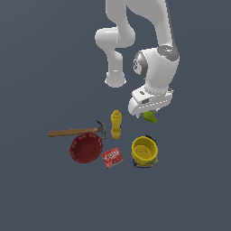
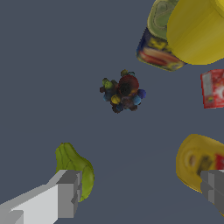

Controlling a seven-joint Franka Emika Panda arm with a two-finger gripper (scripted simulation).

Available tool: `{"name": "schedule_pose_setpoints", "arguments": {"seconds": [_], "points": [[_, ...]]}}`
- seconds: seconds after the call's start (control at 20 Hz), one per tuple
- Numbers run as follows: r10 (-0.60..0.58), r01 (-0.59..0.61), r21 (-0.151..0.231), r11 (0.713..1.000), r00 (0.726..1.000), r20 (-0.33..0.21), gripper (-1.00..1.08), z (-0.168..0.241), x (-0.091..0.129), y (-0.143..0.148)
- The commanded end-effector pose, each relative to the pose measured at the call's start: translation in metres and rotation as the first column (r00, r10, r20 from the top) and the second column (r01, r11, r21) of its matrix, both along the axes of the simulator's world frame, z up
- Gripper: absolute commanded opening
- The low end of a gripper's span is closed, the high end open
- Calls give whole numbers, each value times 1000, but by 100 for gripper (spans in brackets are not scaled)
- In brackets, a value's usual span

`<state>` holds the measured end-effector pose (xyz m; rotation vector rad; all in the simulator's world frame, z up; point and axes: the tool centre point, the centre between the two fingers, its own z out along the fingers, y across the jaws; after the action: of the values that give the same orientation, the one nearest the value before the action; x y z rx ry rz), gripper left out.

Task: Pick up a designated object from a clutter of objects.

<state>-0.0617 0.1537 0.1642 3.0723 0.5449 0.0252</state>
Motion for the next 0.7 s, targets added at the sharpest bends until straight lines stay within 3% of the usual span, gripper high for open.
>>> {"name": "schedule_pose_setpoints", "arguments": {"seconds": [0.0,0.35,0.65], "points": [[44,-44,2,999,999,-4,100,-20,-18,17],[131,-131,11,991,991,-14,100,-58,-59,47],[166,-166,17,986,986,-19,100,-72,-77,58]]}}
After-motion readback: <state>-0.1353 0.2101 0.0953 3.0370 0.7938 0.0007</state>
